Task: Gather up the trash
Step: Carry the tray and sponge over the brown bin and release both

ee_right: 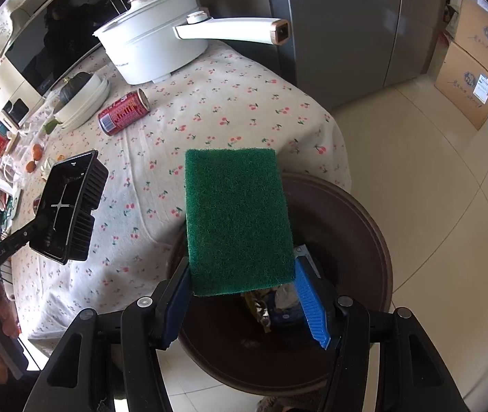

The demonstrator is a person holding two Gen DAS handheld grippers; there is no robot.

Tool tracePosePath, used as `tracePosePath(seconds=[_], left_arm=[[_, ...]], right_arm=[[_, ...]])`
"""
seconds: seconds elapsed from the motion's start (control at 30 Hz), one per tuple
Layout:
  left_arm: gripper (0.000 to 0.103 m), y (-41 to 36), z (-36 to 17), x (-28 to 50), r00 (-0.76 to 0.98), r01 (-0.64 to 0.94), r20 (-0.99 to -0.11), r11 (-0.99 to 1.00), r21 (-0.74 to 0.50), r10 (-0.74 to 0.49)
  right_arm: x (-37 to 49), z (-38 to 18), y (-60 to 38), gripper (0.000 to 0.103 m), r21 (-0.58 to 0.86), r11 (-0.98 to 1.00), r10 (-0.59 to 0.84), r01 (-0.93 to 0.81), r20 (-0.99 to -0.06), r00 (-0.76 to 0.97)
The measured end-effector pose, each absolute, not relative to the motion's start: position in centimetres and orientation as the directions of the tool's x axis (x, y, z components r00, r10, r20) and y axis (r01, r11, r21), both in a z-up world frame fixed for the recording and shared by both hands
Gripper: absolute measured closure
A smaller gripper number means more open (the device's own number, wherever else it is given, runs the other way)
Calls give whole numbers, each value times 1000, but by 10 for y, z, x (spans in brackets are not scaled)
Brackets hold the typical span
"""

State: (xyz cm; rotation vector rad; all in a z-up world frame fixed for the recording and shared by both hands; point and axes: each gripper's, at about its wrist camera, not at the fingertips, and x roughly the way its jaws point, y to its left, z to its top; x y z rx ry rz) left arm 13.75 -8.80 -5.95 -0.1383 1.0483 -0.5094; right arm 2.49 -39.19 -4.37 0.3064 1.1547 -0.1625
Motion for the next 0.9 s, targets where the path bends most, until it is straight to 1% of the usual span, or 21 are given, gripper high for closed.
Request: tracePosePath(seconds=[0.37,0.53,0.57,0.6,0.63,0.67,0.7,0.73,0.87,0.9], left_arm=[[97,-175,-86,86,309,522,-827,811,-265,-470],[97,-199,-92,73,300,597,-822,767,-234,-484],[93,-203,-93,73,289,610,-826,758,-230,-484],[79,-205,-94,73,279,619,-834,753,-224,-477],[57,-206,-93,73,288,619,-837,758,-207,-464],[46,-204,-91,72,313,614,-836,768,-184,-451],[27,-203,-89,71,342,608,-833,778,-156,-434],[22,-201,-87,70,366,604,-832,786,-130,-418],[17,-195,-82,72,405,593,-837,803,-66,-368],[14,-192,-83,73,411,585,-838,809,-59,-358]], right_arm=[[-27,-75,-421,43,75,941,-28,331,-955,295],[-37,-77,-426,43,63,943,-34,328,-958,283],[-37,-77,-426,43,65,942,-33,328,-958,284],[-37,-77,-427,43,65,942,-32,328,-958,284],[-37,-78,-427,43,66,942,-32,328,-958,284],[-36,-78,-426,43,66,943,-32,327,-958,283],[-35,-78,-426,43,65,943,-31,325,-959,283],[-33,-78,-425,43,65,944,-31,322,-959,283],[-29,-79,-420,43,66,951,-25,302,-957,289],[-29,-79,-418,43,66,953,-24,297,-957,288]])
